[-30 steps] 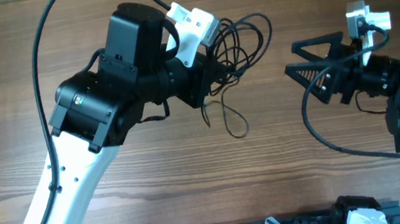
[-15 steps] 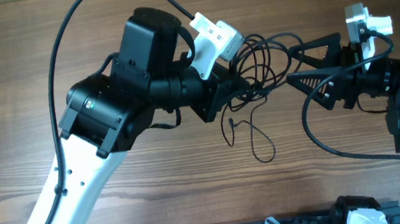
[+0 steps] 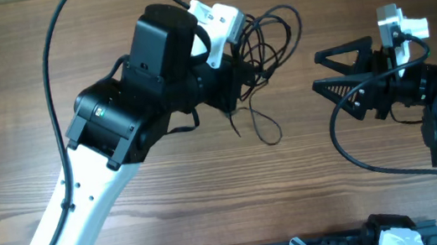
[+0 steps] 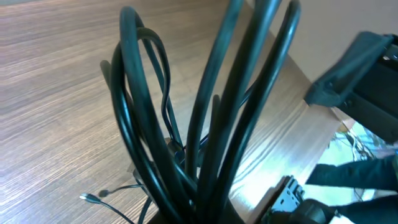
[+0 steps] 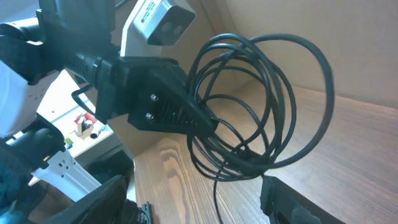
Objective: Untangle cables
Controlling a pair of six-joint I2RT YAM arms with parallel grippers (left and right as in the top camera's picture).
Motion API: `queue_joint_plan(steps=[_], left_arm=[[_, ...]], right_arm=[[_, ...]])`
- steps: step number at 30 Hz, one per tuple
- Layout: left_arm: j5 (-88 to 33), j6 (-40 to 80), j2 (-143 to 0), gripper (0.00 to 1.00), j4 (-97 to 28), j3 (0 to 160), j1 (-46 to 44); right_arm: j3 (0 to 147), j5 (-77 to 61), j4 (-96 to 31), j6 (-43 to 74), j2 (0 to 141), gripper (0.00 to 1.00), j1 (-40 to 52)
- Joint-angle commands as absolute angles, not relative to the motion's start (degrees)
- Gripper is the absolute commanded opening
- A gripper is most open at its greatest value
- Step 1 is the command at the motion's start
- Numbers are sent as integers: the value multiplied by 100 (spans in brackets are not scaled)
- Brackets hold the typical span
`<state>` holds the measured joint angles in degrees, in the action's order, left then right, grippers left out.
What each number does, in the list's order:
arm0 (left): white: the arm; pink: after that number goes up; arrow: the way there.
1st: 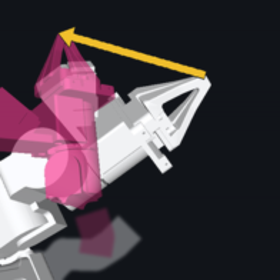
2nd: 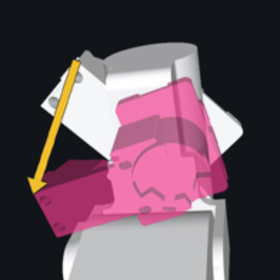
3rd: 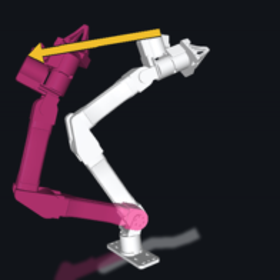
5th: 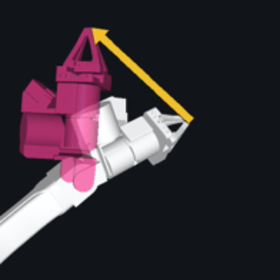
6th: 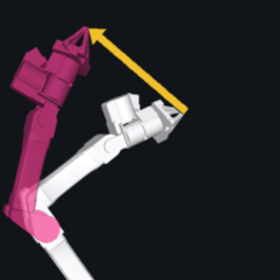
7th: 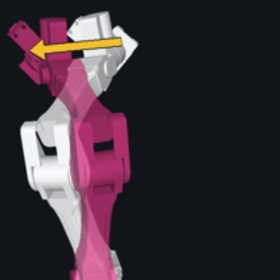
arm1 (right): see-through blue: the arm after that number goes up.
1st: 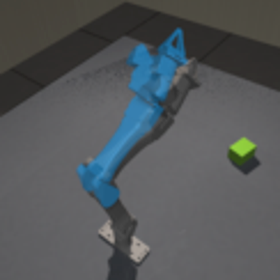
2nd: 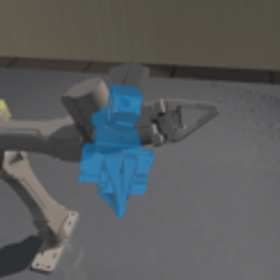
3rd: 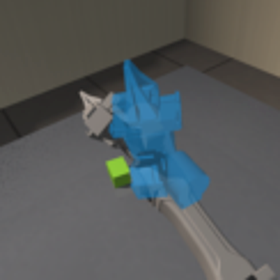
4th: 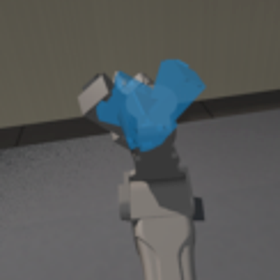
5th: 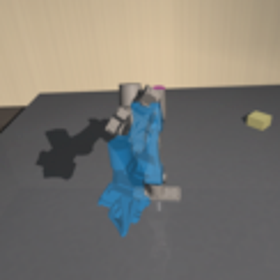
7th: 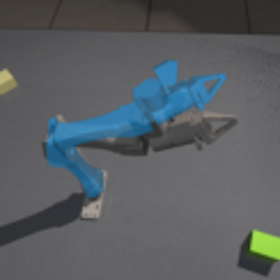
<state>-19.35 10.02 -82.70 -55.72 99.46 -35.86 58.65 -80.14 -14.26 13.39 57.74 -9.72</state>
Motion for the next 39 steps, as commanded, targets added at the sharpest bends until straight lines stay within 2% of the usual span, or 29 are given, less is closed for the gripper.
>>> queue_joint_plan(steps=[1,7,17,23,30,35,37,39], left_arm=[[-1890,1186,-8296,4,-5527,10018,-3581],[-2746,921,-8296,4,-5527,10018,-3592],[-2873,904,-8329,4,-5590,10018,-3765],[-3153,491,-8326,4,-5570,10018,-3948],[-3267,491,-8326,4,-5463,10018,-3948],[-3647,493,-8326,4,-5286,10018,-3863],[-3905,493,-8326,4,-5201,10018,-3793],[-4005,495,-8326,4,-5183,10018,-3726]], right_arm=[[5955,-8178,-1417,1356,5717,72,-998],[5955,-8103,-1393,1345,5717,71,-998],[5955,-8064,-1201,1341,5734,72,-998],[5955,-8071,-1142,1192,5894,72,-998],[5953,-8228,-1160,655,5970,71,-998],[5953,-8995,-1162,-45,5970,69,-998],[5953,-9146,-1160,-204,5970,65,-998],[5953,-9150,-1162,-255,5970,56,-998]])
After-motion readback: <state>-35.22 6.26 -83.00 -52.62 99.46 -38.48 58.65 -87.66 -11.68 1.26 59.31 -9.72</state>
